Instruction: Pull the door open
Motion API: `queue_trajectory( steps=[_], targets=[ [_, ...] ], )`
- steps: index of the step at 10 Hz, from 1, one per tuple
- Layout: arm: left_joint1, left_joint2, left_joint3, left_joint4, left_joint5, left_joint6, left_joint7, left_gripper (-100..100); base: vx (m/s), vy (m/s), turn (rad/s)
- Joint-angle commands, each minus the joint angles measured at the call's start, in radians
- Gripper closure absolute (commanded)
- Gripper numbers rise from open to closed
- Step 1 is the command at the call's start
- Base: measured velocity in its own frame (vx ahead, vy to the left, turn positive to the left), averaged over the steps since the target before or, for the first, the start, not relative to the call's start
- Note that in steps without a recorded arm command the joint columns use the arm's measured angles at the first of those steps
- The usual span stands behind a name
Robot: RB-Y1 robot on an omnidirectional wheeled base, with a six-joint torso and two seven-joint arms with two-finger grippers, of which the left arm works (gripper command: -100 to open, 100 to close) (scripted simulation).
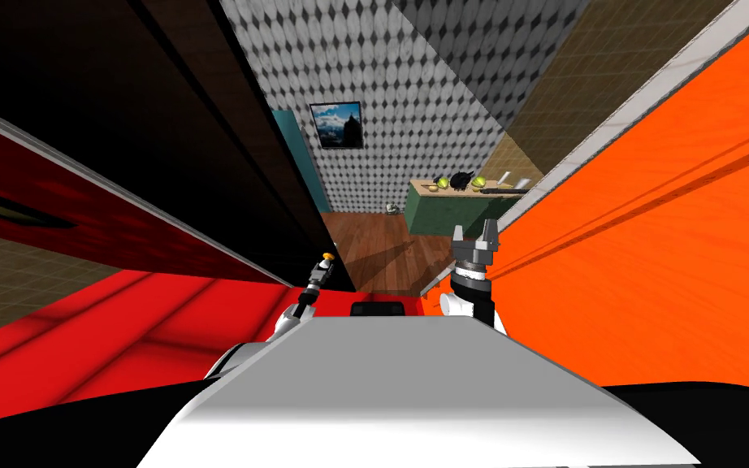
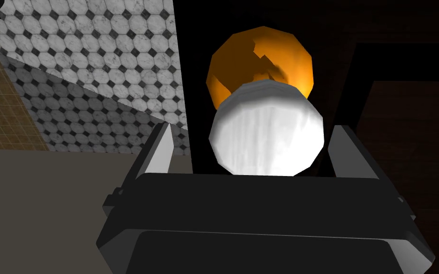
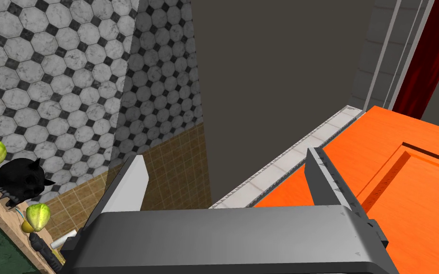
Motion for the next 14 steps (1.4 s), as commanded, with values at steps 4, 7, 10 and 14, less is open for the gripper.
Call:
queue_trajectory(
  steps=[4,7,10,14],
  targets=[
    [0.0,0.0,0.0,0.0,0.0,0.0,0.0,100,0.005,0.006,0.002],
    [0.0,0.0,0.0,0.0,0.0,0.0,0.0,100,-0.005,0.001,0.0],
    [-0.001,0.003,0.0,-0.002,0.013,0.004,0.062,100,-0.019,0.014,-0.034],
    [-0.002,0.001,-0.006,-0.005,0.035,0.009,0.166,100,-0.029,0.018,-0.045]
  ],
)
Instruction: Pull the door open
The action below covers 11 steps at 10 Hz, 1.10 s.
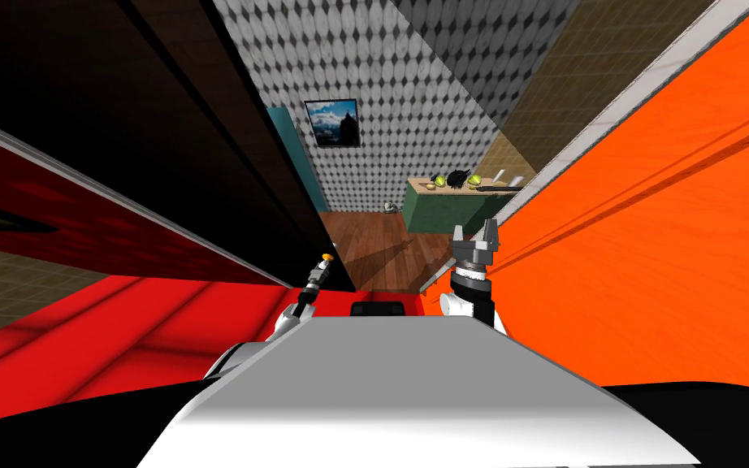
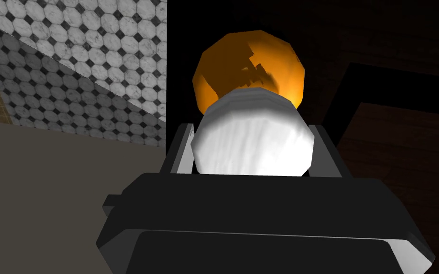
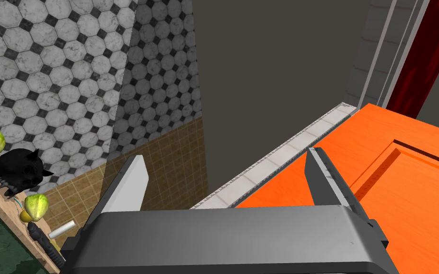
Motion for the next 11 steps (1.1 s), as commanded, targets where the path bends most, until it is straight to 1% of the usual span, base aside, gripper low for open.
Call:
queue_trajectory(
  steps=[1,2,3,5,6,8,9,10,11],
  targets=[
    [0.0,-0.004,-0.005,0.002,0.009,0.0,0.049,100,-0.036,0.017,-0.045],
    [0.0,-0.005,-0.007,0.001,0.017,0.002,0.077,100,-0.036,0.025,-0.059],
    [0.0,-0.005,-0.007,0.001,0.017,0.002,0.084,100,-0.026,0.018,-0.029],
    [-0.001,-0.007,-0.011,-0.002,0.033,0.006,0.147,100,-0.038,0.018,-0.052],
    [-0.001,-0.007,-0.011,-0.002,0.033,0.006,0.155,100,-0.03,0.022,-0.028],
    [-0.001,-0.009,-0.015,-0.004,0.05,0.01,0.216,100,-0.036,0.018,-0.059],
    [-0.001,-0.009,-0.015,-0.004,0.05,0.01,0.227,100,-0.028,0.017,-0.028],
    [-0.002,-0.01,-0.017,-0.006,0.06,0.012,0.263,100,-0.037,0.017,-0.041],
    [-0.002,-0.01,-0.017,-0.006,0.06,0.012,0.267,100,-0.032,0.016,-0.03]
  ],
)
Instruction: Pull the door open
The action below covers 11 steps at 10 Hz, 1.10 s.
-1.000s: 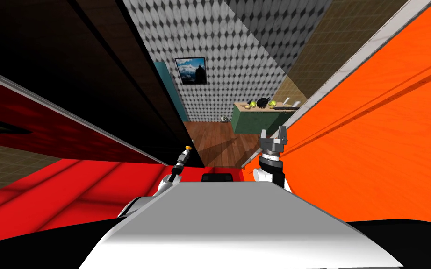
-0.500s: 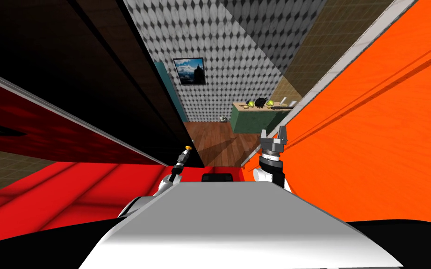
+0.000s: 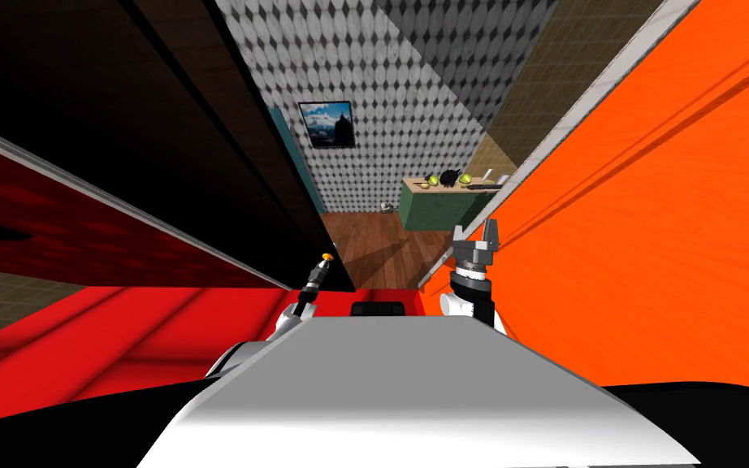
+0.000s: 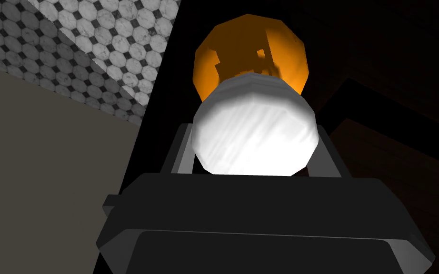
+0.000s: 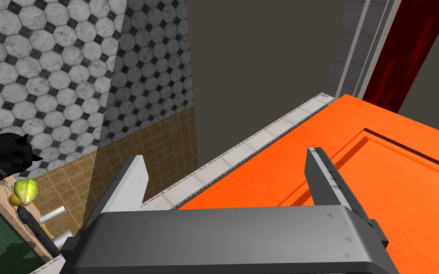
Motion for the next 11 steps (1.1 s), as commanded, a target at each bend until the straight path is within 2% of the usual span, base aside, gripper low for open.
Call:
queue_trajectory(
  steps=[1,4,5,6,7,9,10,11],
  targets=[
    [0.001,-0.008,-0.008,0.003,0.009,0.002,0.049,100,-0.039,0.024,-0.058],
    [0.001,-0.01,-0.013,-0.001,0.029,0.006,0.124,100,-0.039,0.025,-0.051],
    [0.001,-0.01,-0.013,-0.001,0.029,0.006,0.128,100,-0.027,0.018,-0.032],
    [0.0,-0.012,-0.016,-0.003,0.041,0.009,0.166,100,-0.037,0.014,-0.067],
    [0.0,-0.012,-0.016,-0.003,0.041,0.009,0.169,100,-0.033,0.023,-0.032],
    [0.0,-0.014,-0.021,-0.006,0.064,0.014,0.233,100,-0.051,0.028,-0.08],
    [0.0,-0.014,-0.021,-0.006,0.064,0.014,0.251,100,-0.042,0.023,-0.035],
    [-0.001,-0.015,-0.024,-0.008,0.076,0.017,0.283,100,-0.039,0.028,-0.058]
  ],
)
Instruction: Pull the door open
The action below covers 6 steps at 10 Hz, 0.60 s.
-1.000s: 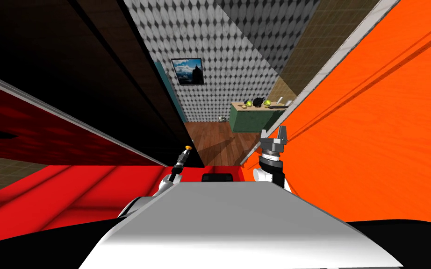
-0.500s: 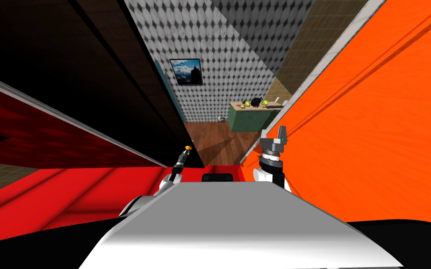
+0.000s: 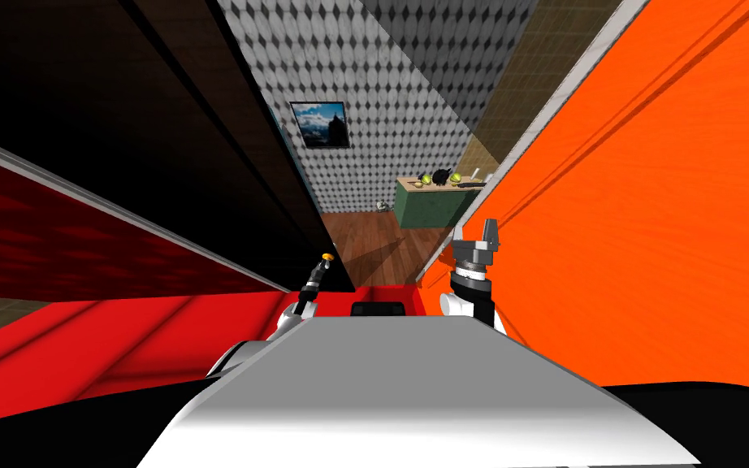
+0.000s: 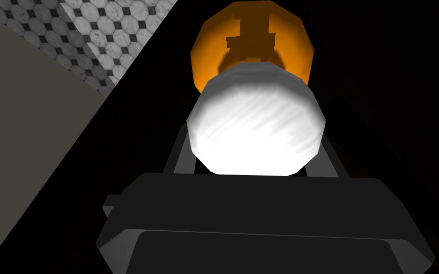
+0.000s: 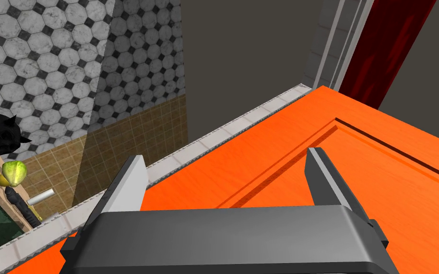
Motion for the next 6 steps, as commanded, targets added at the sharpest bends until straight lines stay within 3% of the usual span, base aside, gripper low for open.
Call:
queue_trajectory(
  steps=[1,3,6],
  targets=[
    [0.001,-0.012,-0.011,0.007,0.002,-0.003,0.032,100,-0.029,0.023,-0.038],
    [0.0,-0.015,-0.017,0.003,0.027,0.003,0.097,100,-0.05,0.033,-0.072],
    [0.0,-0.016,-0.02,0.001,0.04,0.006,0.156,100,-0.046,0.023,-0.058]
  ],
)
